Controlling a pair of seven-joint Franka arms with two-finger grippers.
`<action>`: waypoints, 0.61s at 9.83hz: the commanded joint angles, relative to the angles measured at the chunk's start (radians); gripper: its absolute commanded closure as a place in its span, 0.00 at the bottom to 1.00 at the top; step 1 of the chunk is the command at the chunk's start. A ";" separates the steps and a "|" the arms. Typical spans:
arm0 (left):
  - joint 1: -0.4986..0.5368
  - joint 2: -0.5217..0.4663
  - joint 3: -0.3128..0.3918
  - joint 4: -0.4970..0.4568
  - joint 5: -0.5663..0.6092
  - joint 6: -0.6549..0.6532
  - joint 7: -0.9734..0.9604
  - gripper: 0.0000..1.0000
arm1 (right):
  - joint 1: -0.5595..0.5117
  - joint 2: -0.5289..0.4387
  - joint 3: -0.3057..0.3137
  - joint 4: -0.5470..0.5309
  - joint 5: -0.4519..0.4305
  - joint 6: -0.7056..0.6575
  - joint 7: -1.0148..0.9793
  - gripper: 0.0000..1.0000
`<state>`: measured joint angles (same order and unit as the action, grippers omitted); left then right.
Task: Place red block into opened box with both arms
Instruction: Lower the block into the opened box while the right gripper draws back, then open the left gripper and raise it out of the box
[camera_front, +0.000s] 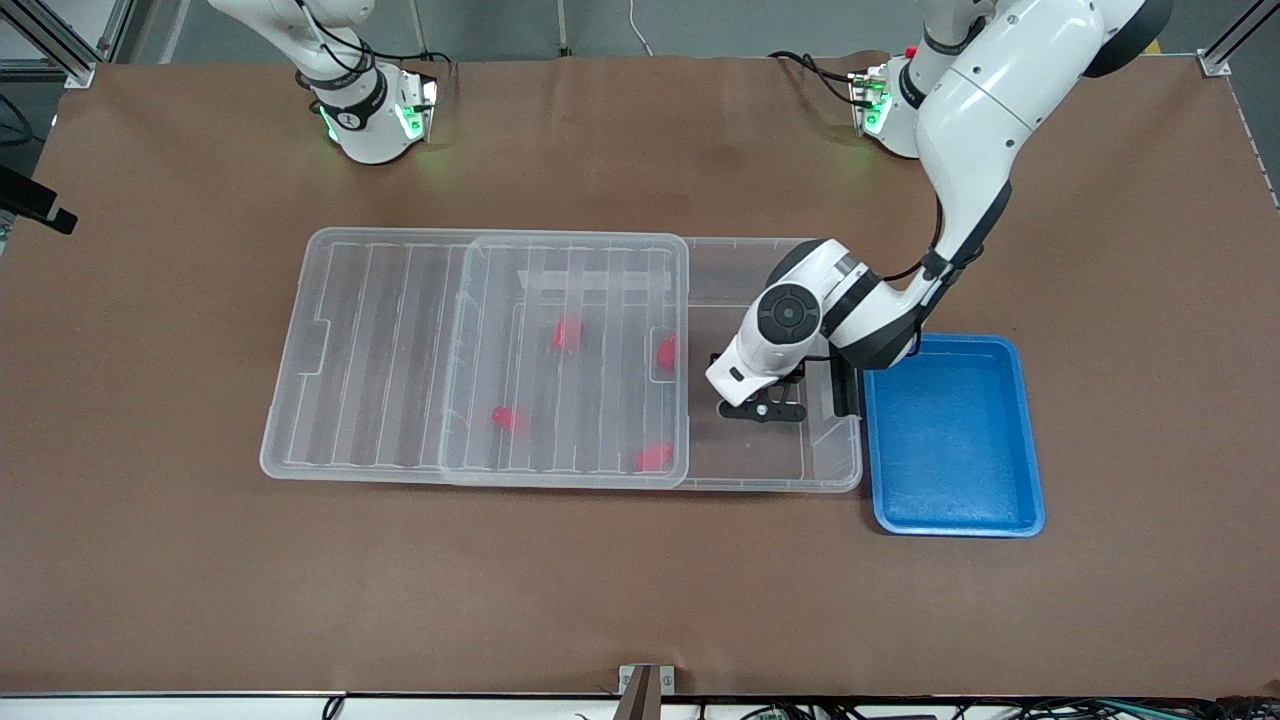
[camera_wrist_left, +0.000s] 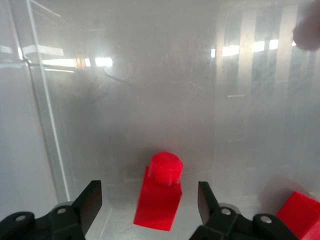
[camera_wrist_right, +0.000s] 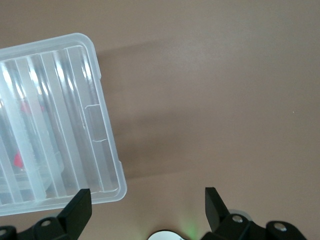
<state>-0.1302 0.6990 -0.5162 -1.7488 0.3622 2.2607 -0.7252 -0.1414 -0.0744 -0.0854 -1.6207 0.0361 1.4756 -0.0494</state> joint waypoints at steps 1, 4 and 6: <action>0.012 -0.045 -0.001 -0.012 0.017 -0.006 -0.006 0.13 | -0.018 0.002 -0.001 -0.132 -0.001 0.133 -0.055 0.01; 0.021 -0.139 -0.028 0.012 -0.026 -0.090 0.001 0.12 | -0.015 0.030 -0.001 -0.253 -0.002 0.270 -0.066 0.24; 0.027 -0.183 -0.031 0.078 -0.058 -0.163 0.003 0.12 | -0.009 0.051 -0.001 -0.342 -0.002 0.366 -0.194 0.99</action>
<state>-0.1122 0.5271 -0.5447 -1.6931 0.3216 2.1445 -0.7258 -0.1487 -0.0158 -0.0916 -1.8946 0.0361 1.7843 -0.1788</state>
